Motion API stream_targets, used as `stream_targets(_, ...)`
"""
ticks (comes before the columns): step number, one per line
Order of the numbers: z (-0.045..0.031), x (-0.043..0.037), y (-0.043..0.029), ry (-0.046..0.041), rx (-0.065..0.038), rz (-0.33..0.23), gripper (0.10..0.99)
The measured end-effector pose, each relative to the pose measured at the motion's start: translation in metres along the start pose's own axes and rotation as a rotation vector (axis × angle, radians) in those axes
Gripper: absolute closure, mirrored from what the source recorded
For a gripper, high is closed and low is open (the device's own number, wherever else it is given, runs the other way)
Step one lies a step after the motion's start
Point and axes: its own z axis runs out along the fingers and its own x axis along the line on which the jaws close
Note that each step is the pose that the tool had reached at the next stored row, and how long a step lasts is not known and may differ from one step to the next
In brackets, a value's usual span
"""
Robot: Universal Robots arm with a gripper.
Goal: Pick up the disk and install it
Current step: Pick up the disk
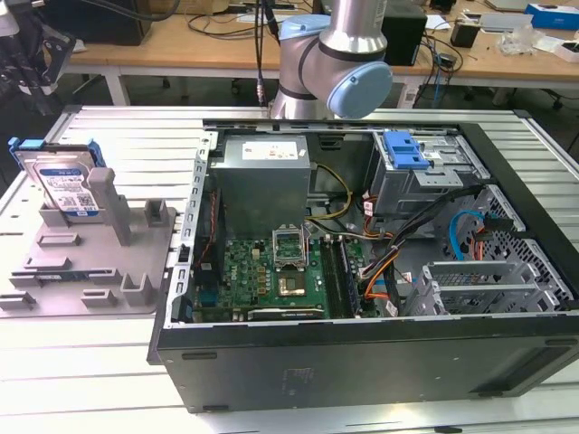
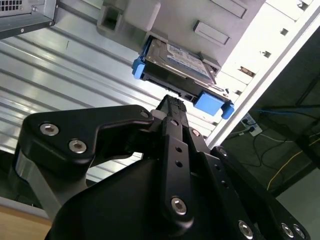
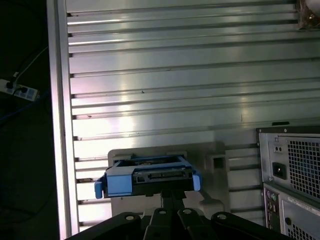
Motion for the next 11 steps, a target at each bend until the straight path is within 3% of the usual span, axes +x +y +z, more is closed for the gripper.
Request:
stream_targets(2, 0.0001, 0.0000, 0.0000, 0.0035, -0.001, -0.043, 0.980)
stream_targets(4, 0.0003, 0.0000, 0.0000, 0.0096, -0.002, -0.120, 0.980)
stream_targets(8, 0.0006, 0.0000, 0.0000, 0.0143, -0.003, -0.194, 0.980)
stream_targets(11, 0.0010, 0.0000, -0.0001, 0.0200, -0.005, -0.299, 0.980)
